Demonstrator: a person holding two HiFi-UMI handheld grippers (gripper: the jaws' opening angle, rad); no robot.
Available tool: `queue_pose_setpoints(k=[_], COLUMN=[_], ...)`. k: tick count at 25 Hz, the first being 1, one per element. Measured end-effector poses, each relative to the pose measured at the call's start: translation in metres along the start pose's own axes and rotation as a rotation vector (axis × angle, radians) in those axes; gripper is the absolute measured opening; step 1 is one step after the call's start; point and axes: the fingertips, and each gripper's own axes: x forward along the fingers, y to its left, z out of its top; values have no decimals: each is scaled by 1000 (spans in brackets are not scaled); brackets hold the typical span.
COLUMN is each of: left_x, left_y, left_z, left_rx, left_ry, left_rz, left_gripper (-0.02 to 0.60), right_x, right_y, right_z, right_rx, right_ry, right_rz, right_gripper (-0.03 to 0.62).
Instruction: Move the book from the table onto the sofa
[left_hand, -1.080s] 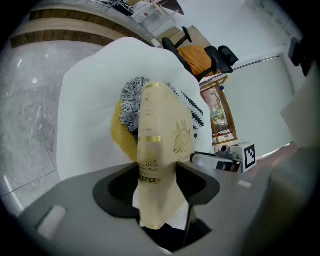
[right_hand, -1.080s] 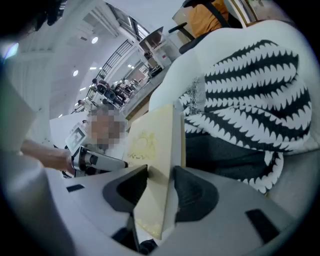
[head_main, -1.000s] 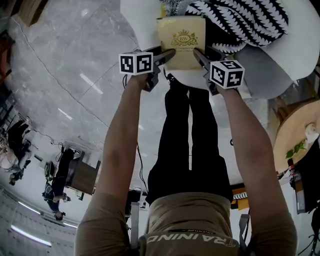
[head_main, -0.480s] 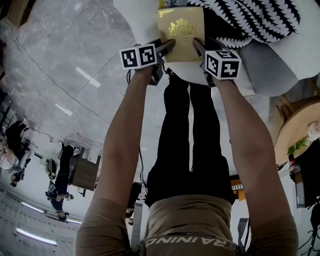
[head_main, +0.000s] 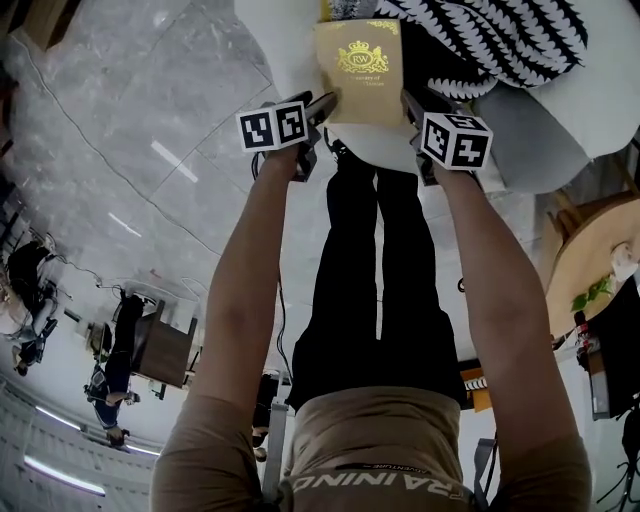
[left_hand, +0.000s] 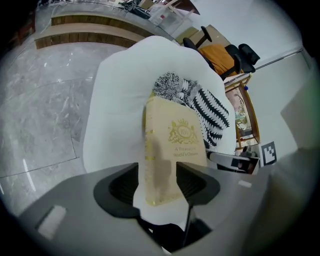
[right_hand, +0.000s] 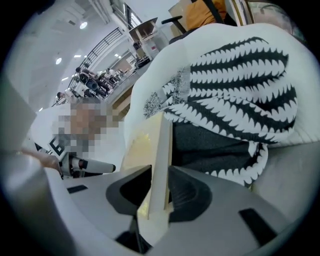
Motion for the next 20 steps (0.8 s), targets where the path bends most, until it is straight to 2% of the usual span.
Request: queue_pose_setpoints(k=[6, 11, 15, 17, 20], left_x=[-40, -70, -110, -126, -153], left_y=[-23, -72, -124, -145, -170], left_z=[-6, -29, -53, -58, -59], left_rx=[31, 116, 129, 151, 223], left_ry=[-51, 0, -19, -34, -54], left_rz=[-37, -78, -118, -125, -114], left_gripper=[238, 238, 228, 181, 48], right_x=[-31, -74, -123, -144, -179], right_y=[16, 58, 89, 100, 118], right_z=[3, 4, -12, -8, 4], right_rx=[-52, -97, -22, -28, -67], right_ry=[-6, 4, 27, -1, -60], right_rz=[45, 179, 270, 303, 346], right_gripper=[25, 6, 5, 5, 5])
